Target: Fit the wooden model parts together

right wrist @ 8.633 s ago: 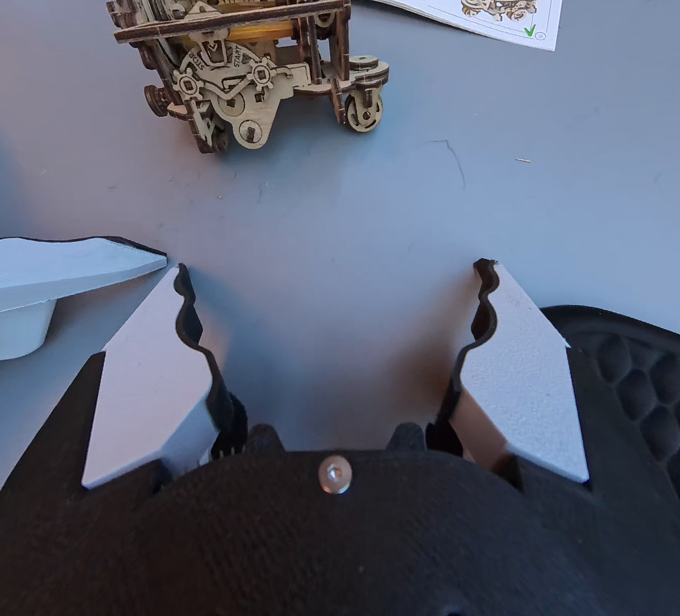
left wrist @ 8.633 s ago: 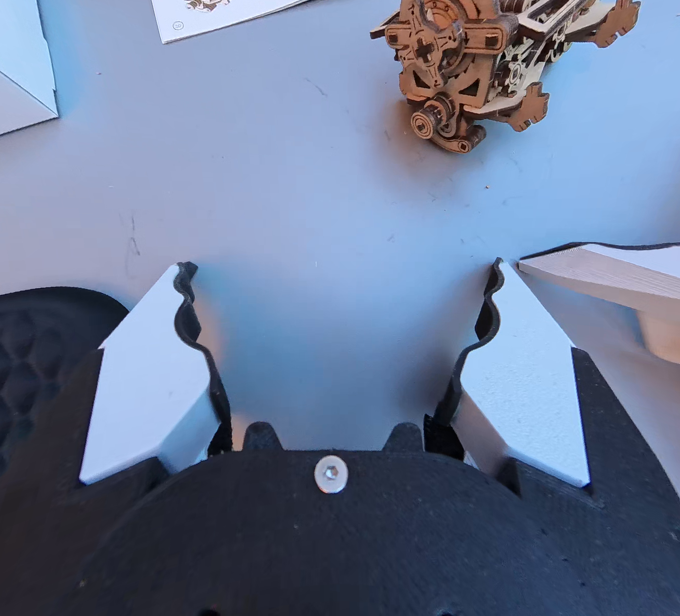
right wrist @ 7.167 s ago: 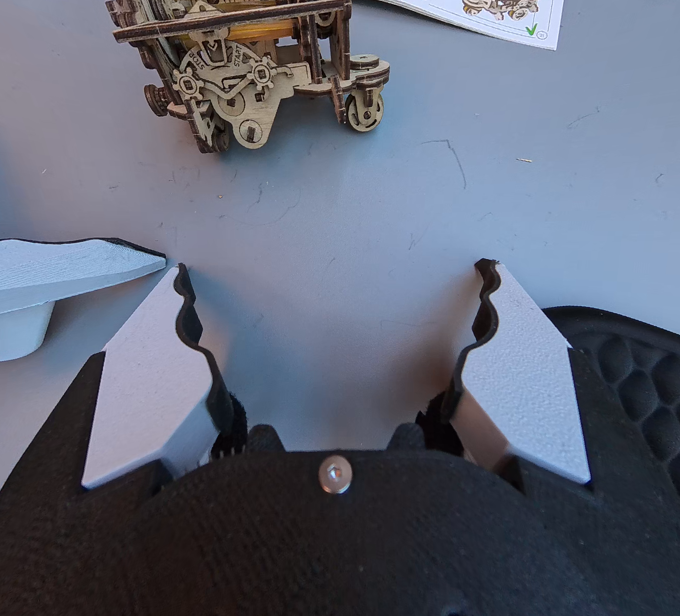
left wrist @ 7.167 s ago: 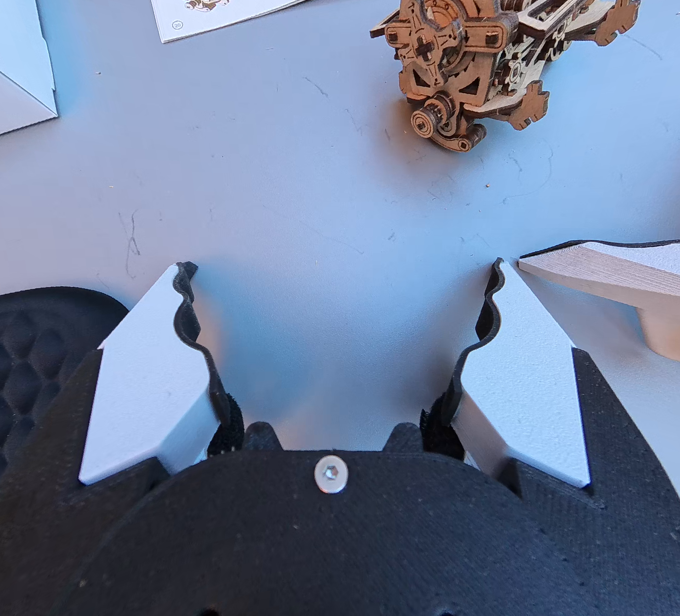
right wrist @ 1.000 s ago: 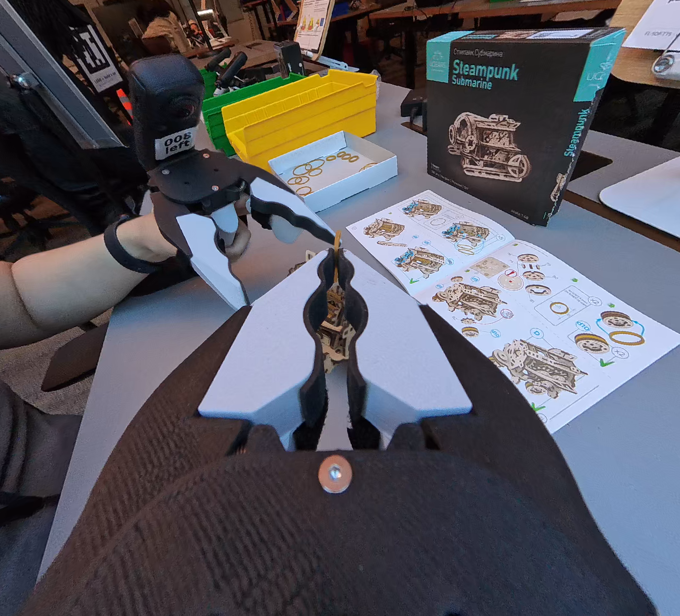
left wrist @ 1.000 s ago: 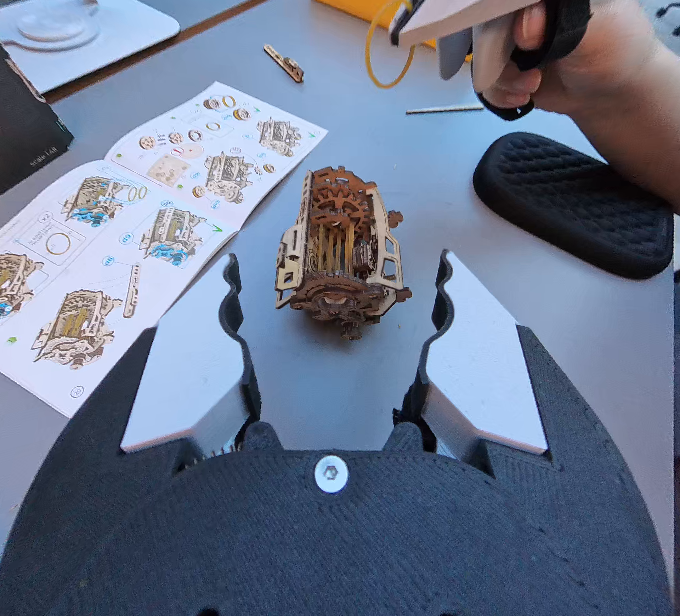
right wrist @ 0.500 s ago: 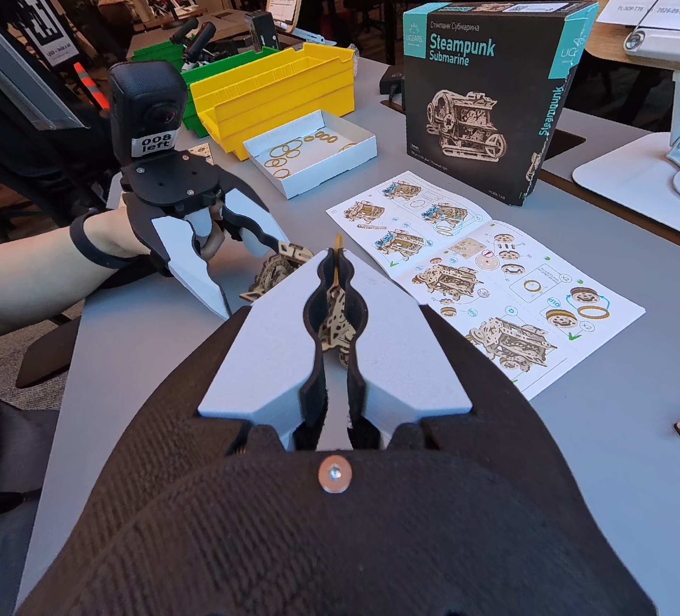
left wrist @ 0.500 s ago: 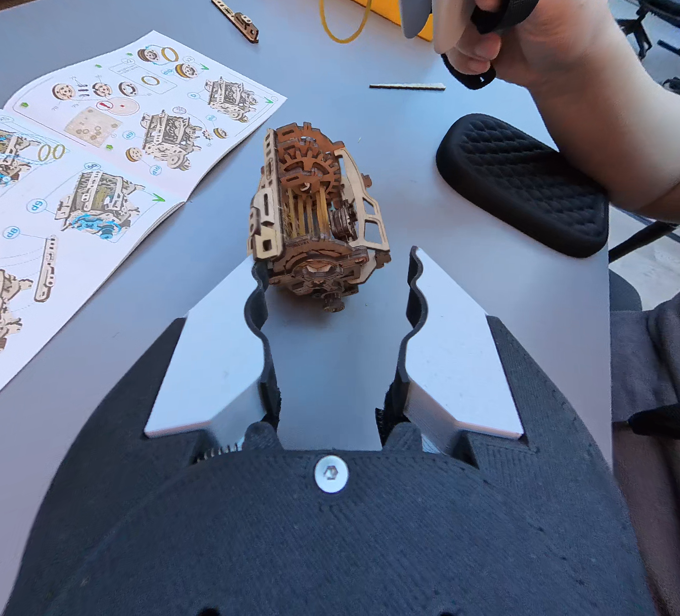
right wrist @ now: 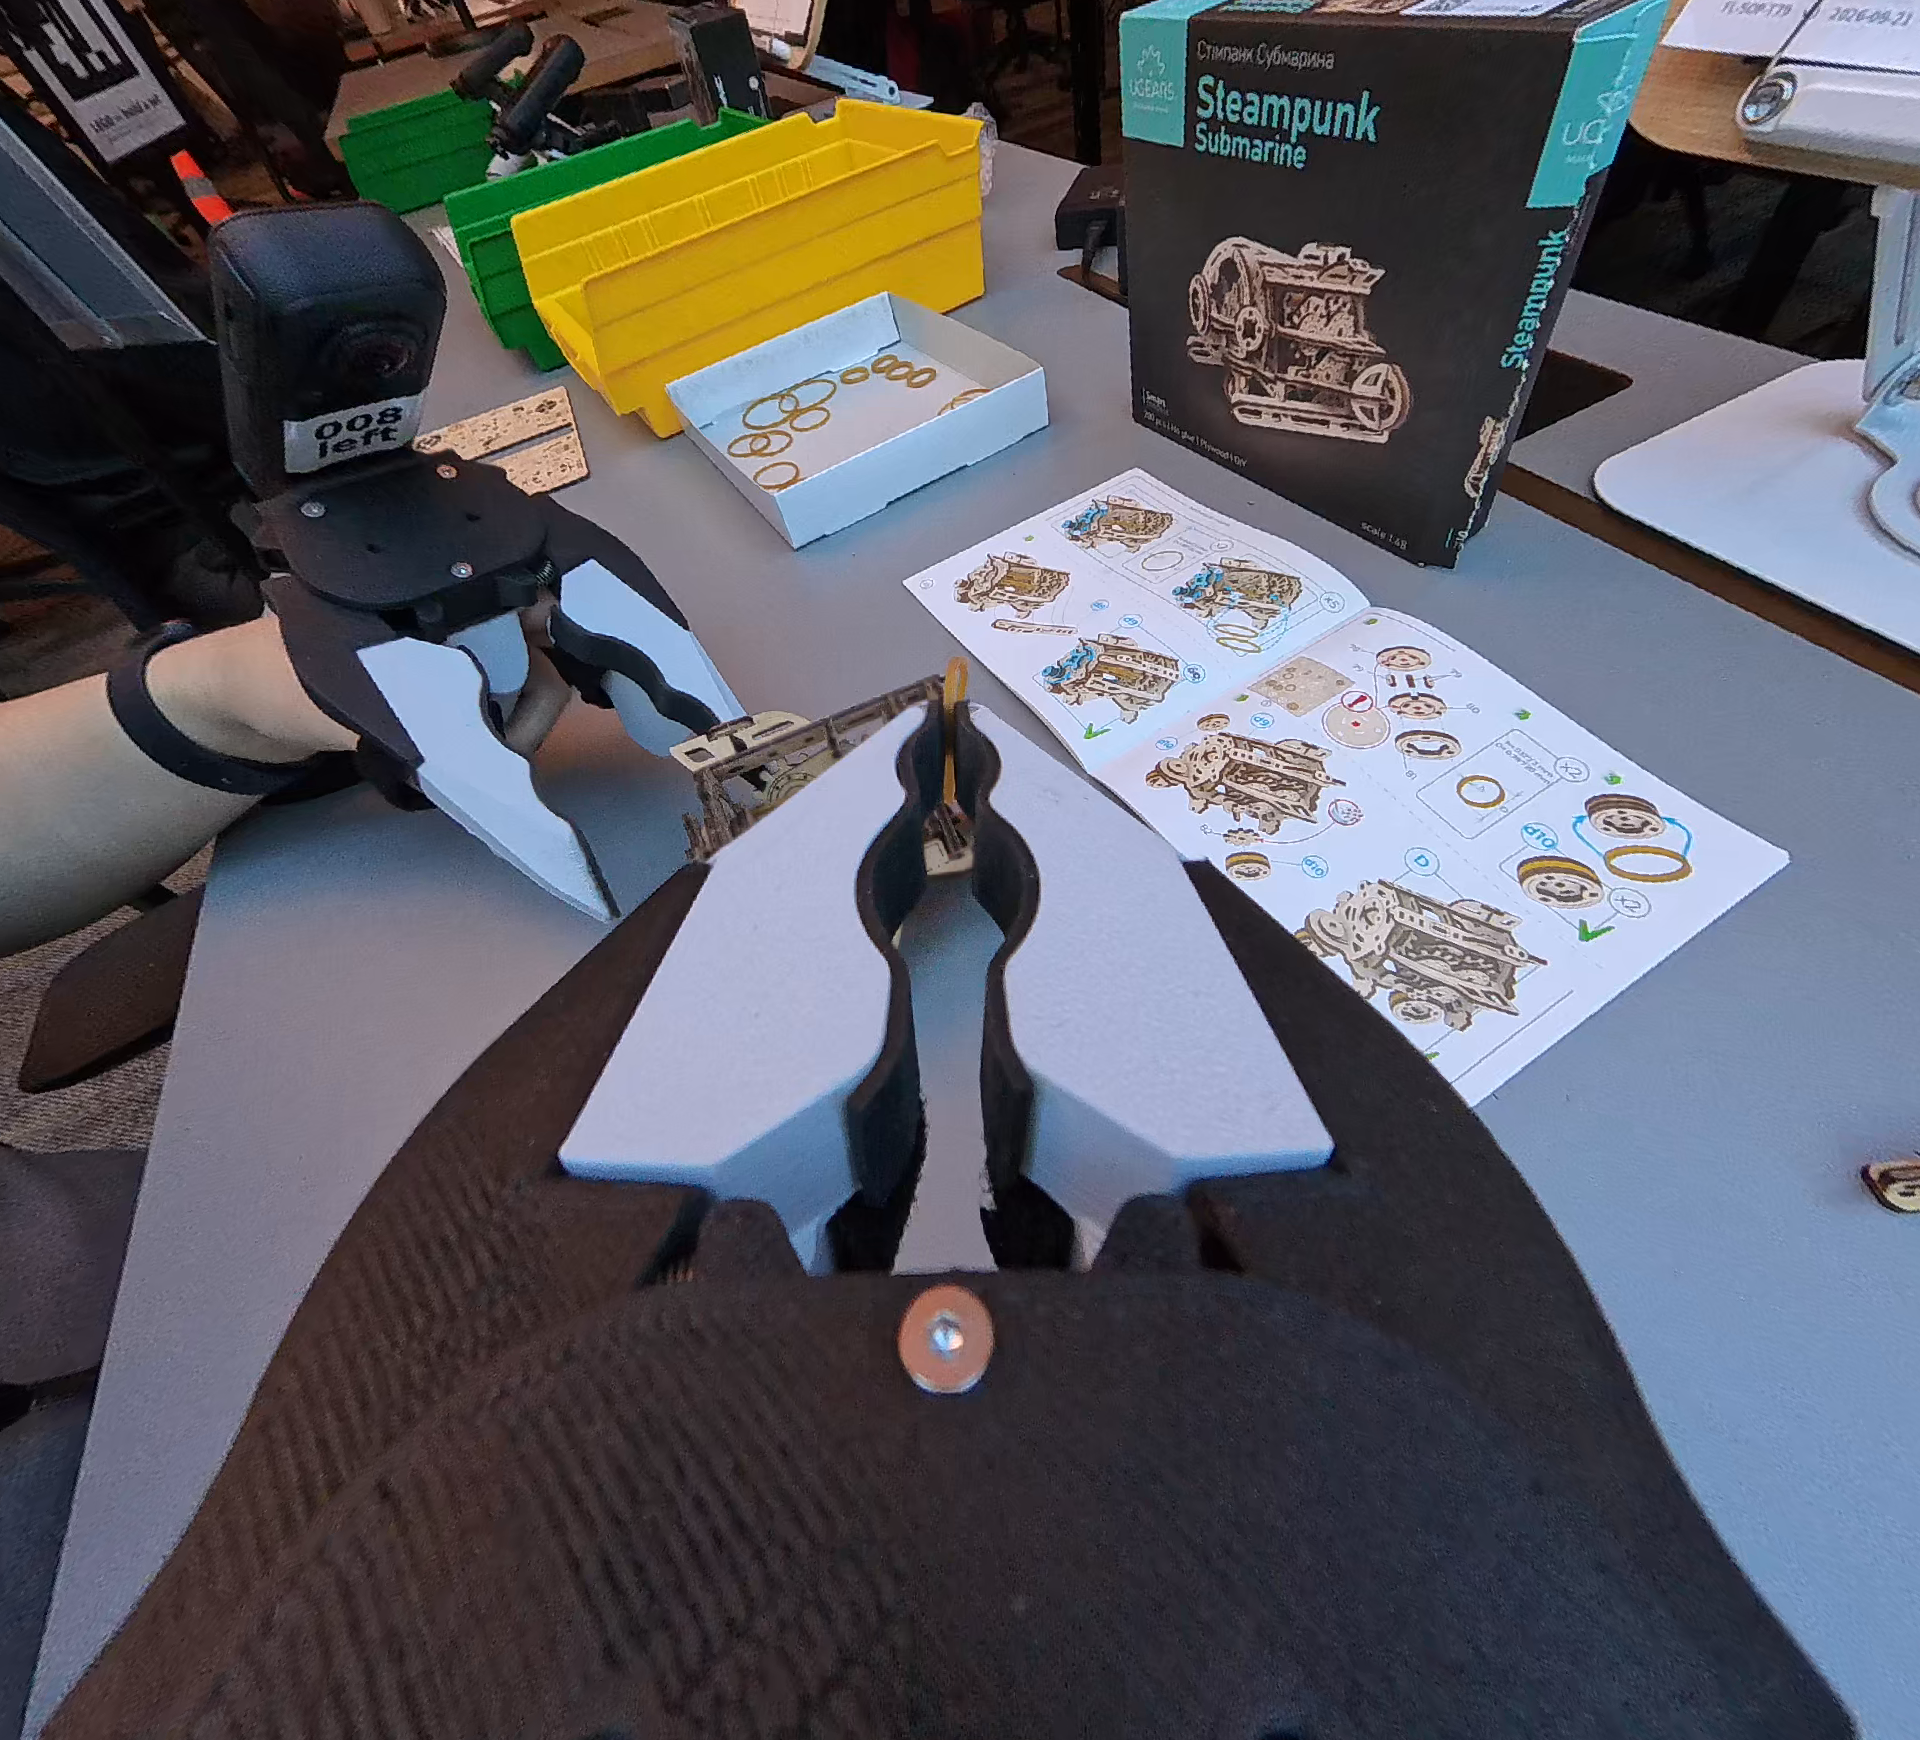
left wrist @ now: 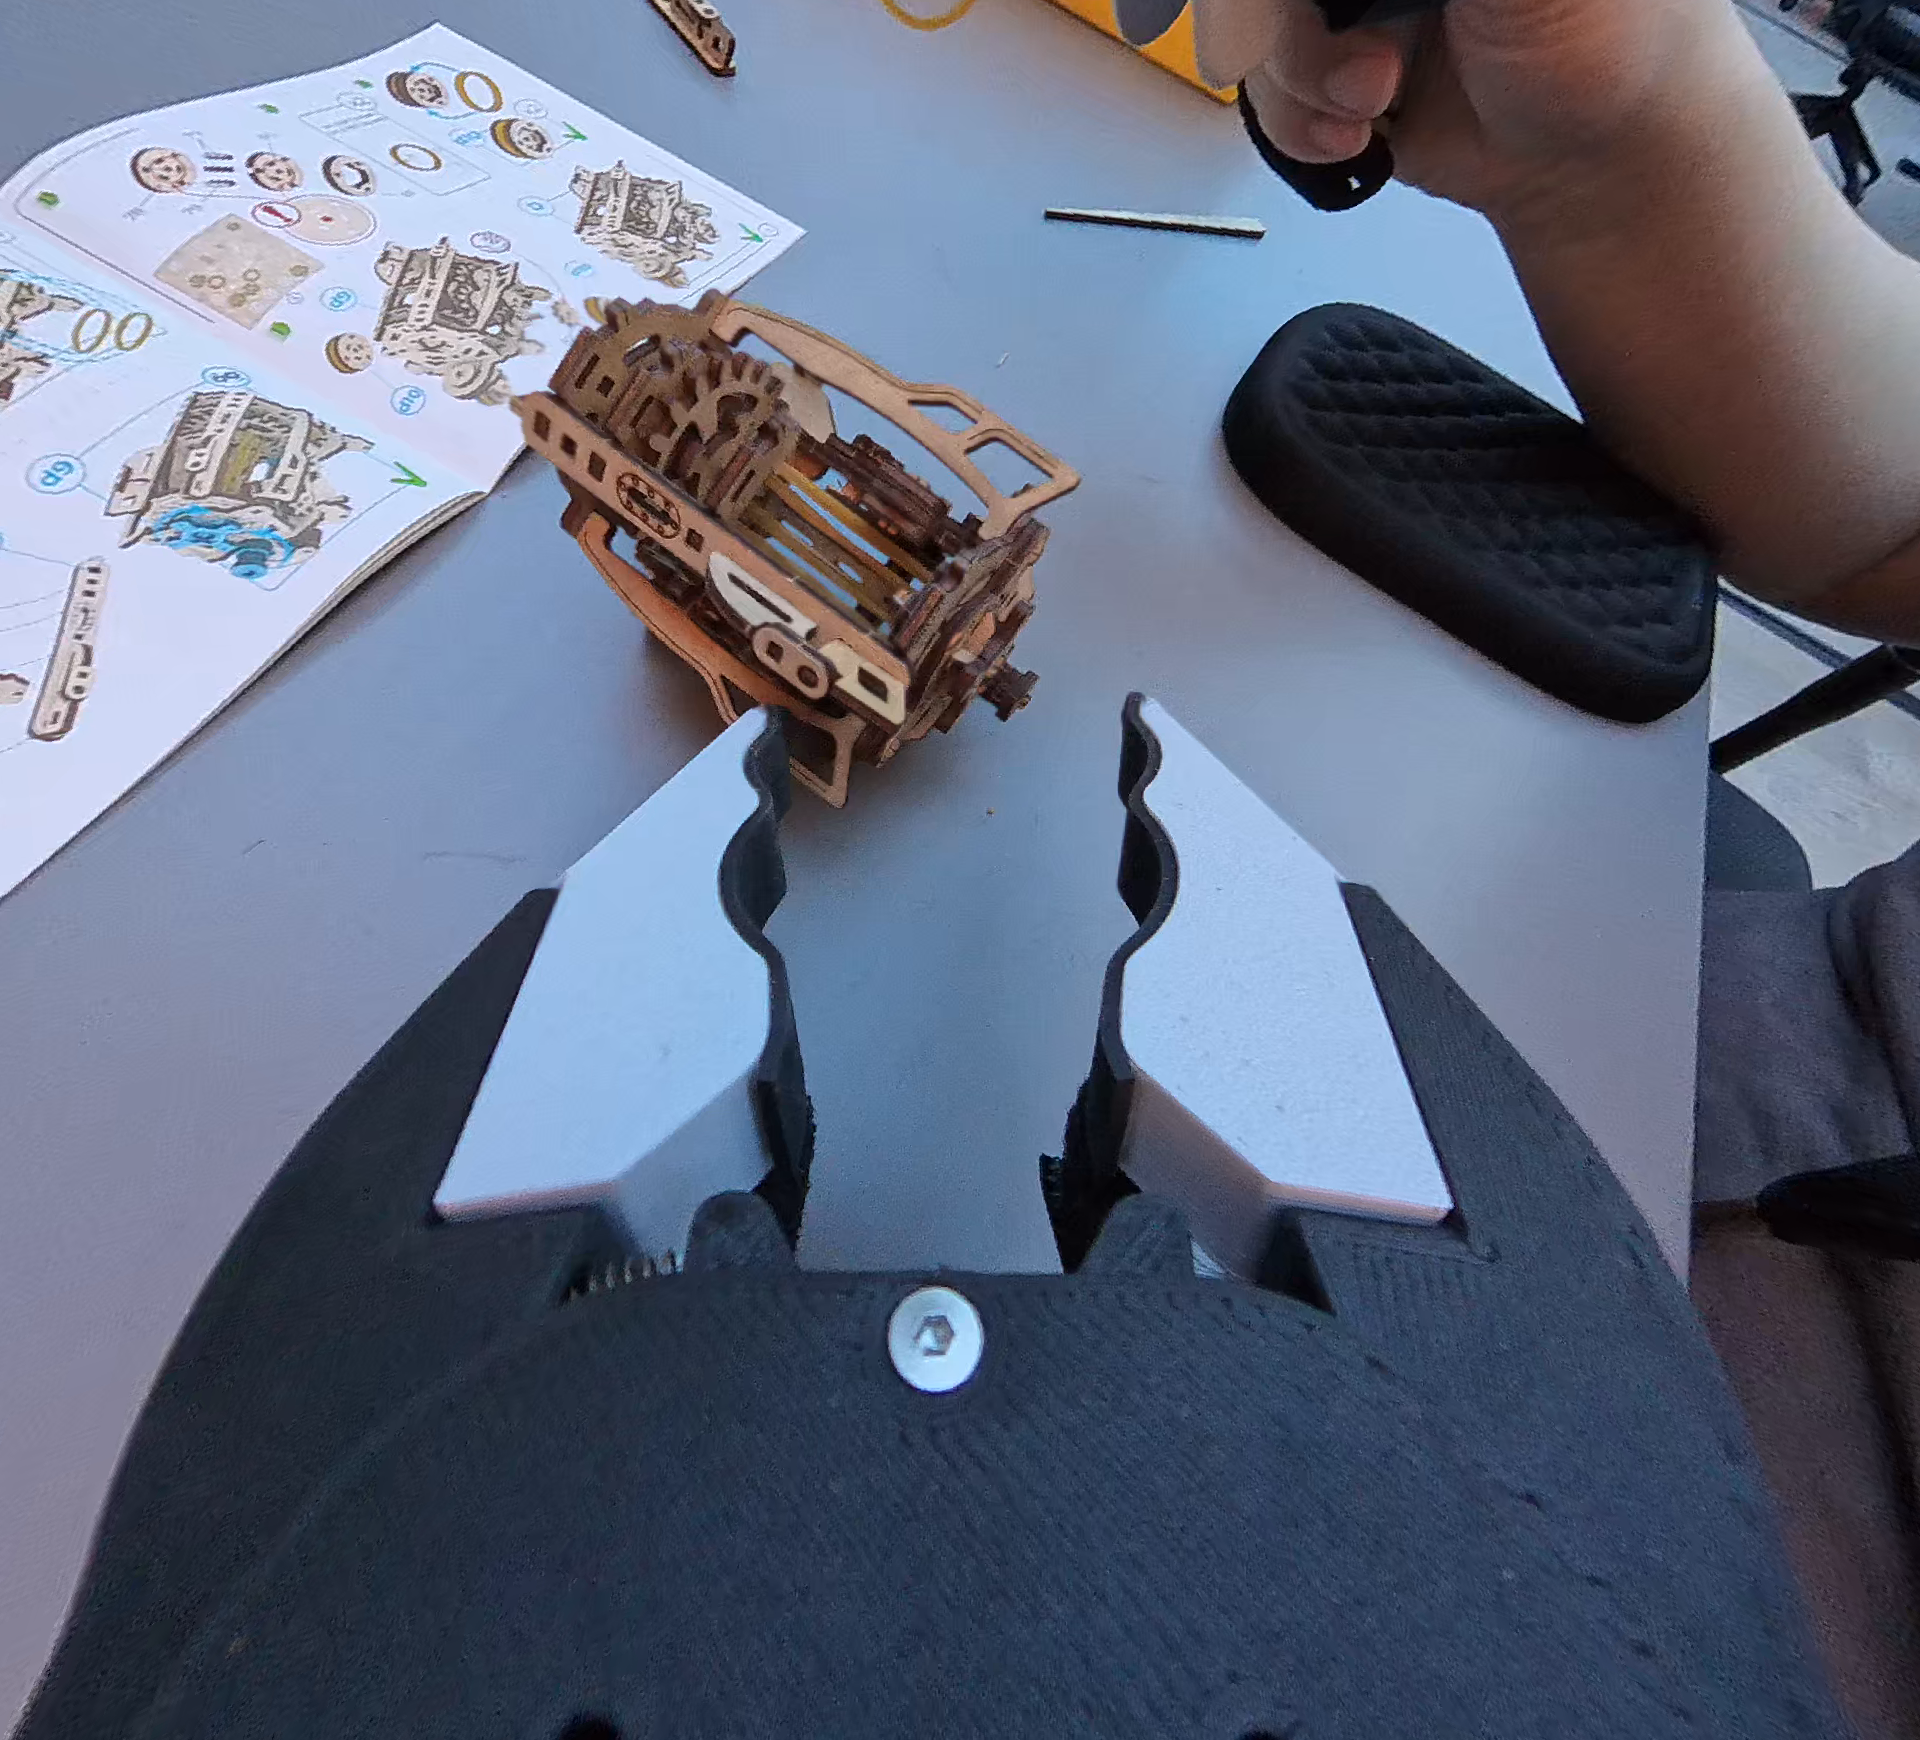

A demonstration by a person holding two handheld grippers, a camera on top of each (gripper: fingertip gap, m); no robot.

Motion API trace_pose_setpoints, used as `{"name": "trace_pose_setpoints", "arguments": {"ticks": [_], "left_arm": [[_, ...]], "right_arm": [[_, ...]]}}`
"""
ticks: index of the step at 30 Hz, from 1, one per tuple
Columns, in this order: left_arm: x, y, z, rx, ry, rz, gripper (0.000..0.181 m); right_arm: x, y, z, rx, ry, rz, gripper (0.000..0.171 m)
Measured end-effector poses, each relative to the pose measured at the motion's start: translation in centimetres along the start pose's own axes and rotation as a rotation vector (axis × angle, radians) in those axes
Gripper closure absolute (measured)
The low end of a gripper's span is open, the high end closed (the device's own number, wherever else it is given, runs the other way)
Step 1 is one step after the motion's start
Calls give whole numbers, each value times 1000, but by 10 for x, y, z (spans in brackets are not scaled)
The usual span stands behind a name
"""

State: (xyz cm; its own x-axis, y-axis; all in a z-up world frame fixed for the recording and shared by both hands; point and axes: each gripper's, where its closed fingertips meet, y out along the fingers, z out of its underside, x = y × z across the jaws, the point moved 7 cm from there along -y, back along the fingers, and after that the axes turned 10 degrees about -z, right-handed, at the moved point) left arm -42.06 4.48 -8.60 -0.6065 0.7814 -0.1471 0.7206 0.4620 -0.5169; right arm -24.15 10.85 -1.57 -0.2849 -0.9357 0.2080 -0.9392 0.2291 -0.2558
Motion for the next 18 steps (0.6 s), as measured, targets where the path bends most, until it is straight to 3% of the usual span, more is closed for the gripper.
{"name": "trace_pose_setpoints", "arguments": {"ticks": [6, 9, 12, 18], "left_arm": [[19, -17, -11, -30, 34, -30, 108], [26, -23, -31, -96, 145, 32, 87], [35, -13, -47, -83, 259, 89, 74], [37, 23, -49, -3, 299, 250, 73]], "right_arm": [[1, 2, 1, 5, -16, -12, 171], [3, 4, 2, 10, -36, -13, 171], [6, 8, 4, 22, -64, -16, 171], [13, 15, 13, 76, -146, 10, 171]]}}
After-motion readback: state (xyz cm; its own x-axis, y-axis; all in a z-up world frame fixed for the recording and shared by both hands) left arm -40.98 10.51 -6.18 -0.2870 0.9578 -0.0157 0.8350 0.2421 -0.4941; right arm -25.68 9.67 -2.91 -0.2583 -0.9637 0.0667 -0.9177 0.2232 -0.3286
